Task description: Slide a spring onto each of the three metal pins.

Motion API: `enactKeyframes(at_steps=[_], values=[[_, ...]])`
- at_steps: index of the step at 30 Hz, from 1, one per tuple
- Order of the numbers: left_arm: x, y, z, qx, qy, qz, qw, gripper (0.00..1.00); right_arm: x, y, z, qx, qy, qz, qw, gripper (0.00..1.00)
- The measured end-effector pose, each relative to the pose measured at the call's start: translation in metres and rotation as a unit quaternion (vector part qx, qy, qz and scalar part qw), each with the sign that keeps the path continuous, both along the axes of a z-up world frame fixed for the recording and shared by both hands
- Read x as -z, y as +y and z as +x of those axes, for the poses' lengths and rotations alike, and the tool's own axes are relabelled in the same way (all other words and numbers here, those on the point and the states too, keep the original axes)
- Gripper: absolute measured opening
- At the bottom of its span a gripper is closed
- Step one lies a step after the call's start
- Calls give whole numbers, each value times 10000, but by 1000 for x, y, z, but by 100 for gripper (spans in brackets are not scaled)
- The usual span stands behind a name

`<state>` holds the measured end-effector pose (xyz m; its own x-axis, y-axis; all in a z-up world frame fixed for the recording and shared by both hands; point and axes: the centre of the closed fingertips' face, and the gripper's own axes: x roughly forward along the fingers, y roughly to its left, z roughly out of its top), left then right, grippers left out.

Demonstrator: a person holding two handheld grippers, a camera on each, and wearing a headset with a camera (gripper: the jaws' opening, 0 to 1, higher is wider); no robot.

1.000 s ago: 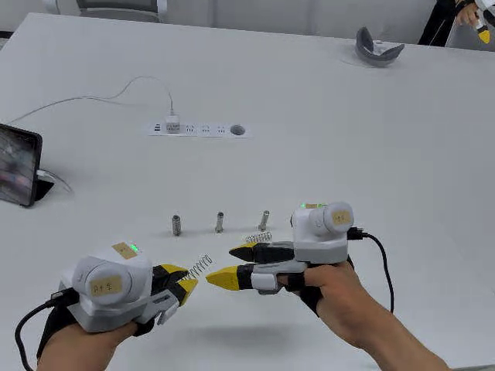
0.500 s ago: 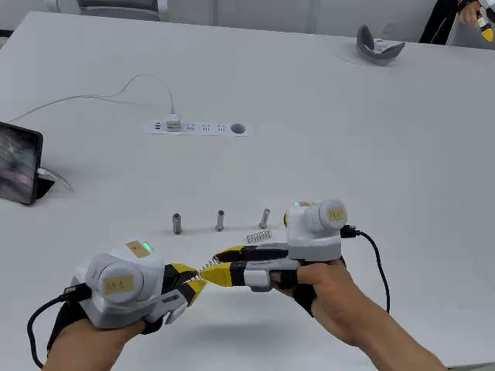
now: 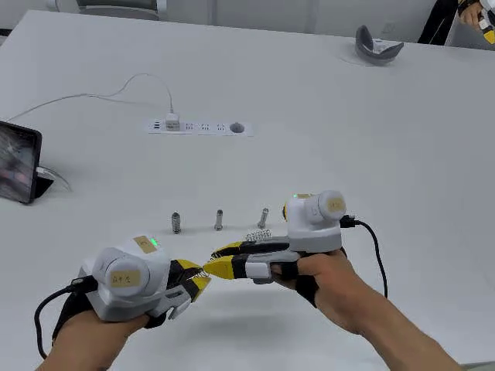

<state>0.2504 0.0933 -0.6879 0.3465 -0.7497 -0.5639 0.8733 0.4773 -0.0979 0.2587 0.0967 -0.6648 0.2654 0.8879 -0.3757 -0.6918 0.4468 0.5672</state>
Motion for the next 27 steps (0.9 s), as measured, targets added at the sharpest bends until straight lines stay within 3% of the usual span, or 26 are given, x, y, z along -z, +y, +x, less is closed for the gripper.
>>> enactKeyframes(at_steps=[4,10,16,21,24,26,27], values=[[-3,-4,0,138,-34,-34,9999,10,1,-2,2,-185,-190,-242,9994,14],[-7,-7,4,238,-120,-76,9996,10,-6,-3,3,-457,-306,-303,9980,12],[-11,-14,6,400,-170,-105,9990,10,-10,-7,1,-1011,-630,-735,9902,12],[-14,-20,4,613,-294,-21,9977,10,-13,-9,-3,-1423,-836,-1027,9809,12],[-18,-23,3,713,-310,-72,9969,10,-15,-11,-5,-1836,-1130,-1387,9666,12],[-19,-24,2,789,-356,-42,9962,10,-11,-13,-8,-2056,-1181,-1602,9582,13],[-20,-24,2,851,-419,11,9955,10,-9,-15,-9,-2208,-1263,-1785,9505,13]])
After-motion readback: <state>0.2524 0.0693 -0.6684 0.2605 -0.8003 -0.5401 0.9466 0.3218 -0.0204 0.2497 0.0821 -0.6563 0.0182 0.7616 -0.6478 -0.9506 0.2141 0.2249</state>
